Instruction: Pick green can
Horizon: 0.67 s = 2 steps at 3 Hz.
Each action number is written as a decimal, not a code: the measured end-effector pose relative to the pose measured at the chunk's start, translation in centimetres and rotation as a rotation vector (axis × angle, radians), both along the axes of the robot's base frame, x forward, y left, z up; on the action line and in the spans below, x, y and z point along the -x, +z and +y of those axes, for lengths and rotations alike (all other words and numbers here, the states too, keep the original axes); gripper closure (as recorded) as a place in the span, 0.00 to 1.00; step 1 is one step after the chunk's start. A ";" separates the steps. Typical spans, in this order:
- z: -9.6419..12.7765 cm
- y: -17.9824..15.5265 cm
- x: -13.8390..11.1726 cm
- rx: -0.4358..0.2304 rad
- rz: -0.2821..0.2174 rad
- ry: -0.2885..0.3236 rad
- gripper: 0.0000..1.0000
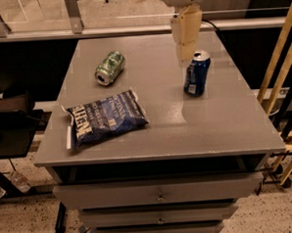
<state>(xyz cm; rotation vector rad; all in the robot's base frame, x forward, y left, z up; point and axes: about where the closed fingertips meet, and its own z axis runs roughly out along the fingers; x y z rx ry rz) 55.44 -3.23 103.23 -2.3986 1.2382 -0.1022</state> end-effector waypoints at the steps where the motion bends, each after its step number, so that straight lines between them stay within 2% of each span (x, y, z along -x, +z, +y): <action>1: 0.5 0.2 -0.4 -0.012 -0.017 0.003 0.00; 2: 1.5 -0.1 -1.0 -0.012 -0.048 0.044 0.00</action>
Offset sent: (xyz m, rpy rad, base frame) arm 0.0106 0.0187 -0.0076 -0.0081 -0.0591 0.0945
